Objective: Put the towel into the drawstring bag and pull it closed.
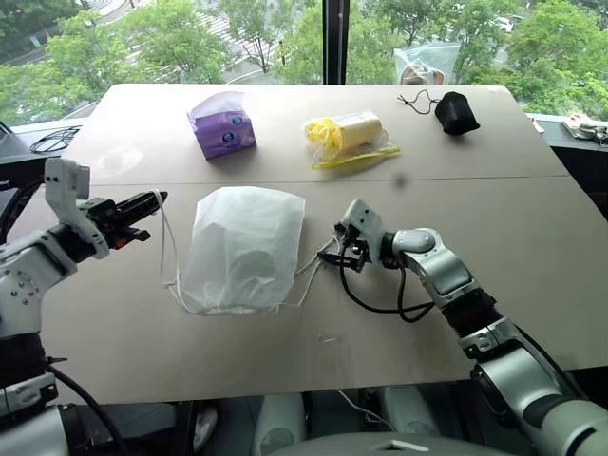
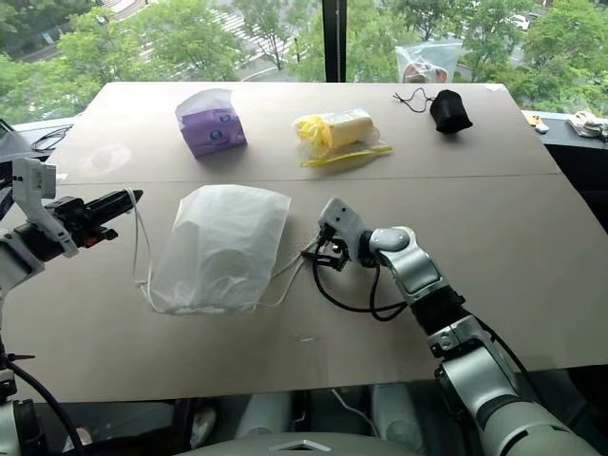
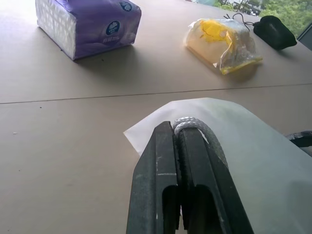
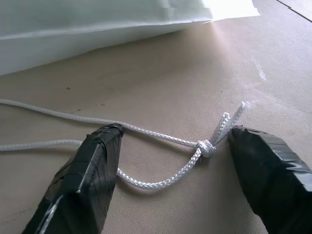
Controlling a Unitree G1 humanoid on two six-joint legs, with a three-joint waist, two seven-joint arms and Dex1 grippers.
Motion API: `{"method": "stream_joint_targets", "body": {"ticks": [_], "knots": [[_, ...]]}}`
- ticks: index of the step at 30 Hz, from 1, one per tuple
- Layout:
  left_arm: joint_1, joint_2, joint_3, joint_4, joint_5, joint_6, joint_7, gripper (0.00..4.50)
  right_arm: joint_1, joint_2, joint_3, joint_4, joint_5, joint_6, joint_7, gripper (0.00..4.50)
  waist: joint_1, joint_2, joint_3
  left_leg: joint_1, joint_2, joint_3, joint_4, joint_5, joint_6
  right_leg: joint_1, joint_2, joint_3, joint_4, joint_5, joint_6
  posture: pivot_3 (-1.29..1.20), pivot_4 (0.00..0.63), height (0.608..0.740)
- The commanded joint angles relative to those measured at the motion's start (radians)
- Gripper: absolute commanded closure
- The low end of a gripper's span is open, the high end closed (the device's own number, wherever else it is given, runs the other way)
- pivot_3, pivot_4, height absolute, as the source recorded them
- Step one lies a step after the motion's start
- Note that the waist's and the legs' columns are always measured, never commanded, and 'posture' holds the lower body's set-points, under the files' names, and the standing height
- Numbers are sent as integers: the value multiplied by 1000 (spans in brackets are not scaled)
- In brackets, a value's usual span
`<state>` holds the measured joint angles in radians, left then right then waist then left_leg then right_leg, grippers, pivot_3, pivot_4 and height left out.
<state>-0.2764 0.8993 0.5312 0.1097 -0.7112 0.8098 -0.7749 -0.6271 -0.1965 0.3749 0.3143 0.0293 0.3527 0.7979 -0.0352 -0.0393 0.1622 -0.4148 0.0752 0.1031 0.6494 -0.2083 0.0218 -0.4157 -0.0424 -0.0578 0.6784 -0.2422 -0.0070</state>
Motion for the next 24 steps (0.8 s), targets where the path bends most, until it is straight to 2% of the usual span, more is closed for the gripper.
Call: {"method": "stream_joint_targets", "body": {"ticks": [1,5,6,11,15,20,22,24], "knots": [[8,-2,44,-50,-23,4,9,4500,56,-14,24,36,-31,-37,6,2392,0,0,0,0,0,0,0,0,0,1,0,0,0,0,-1,0,150,740],[20,-19,46,-66,-22,3,13,4500,86,4,-25,5,14,-112,0,4324,-1,0,0,0,0,0,0,0,0,1,0,0,0,1,0,0,150,740],[21,-24,45,-68,-22,2,13,4500,94,7,-32,-4,22,-123,0,4431,-1,0,0,0,0,0,0,0,0,1,0,0,0,1,0,0,150,740],[24,-50,25,-91,-14,-27,-1,4500,151,20,-99,-75,76,-144,-31,4431,1,0,0,-1,0,0,0,0,0,0,-1,-1,0,1,0,0,150,740],[-22,-89,39,-118,-37,-45,32,4500,196,19,-304,-313,294,-19,-80,4431,8,1,1,-2,-1,0,-2,0,0,0,-3,-1,-1,1,0,0,150,740],[-149,-144,73,-107,-76,-72,128,4500,182,-15,-480,-544,536,174,-142,4431,19,1,2,-4,-1,-1,-2,0,0,-1,-3,-1,-1,2,2,0,150,740],[-209,-157,78,-95,-97,-64,160,4500,165,-45,-500,-576,554,225,-172,4431,20,1,2,-4,-1,-2,-3,0,0,-1,-2,-2,-1,2,2,0,150,740],[-233,-155,66,-85,-95,-65,158,4500,160,-92,-460,-566,504,254,-184,4431,19,1,2,-4,-1,-1,-3,2,4,-1,-1,-2,-2,2,2,0,150,740]]}}
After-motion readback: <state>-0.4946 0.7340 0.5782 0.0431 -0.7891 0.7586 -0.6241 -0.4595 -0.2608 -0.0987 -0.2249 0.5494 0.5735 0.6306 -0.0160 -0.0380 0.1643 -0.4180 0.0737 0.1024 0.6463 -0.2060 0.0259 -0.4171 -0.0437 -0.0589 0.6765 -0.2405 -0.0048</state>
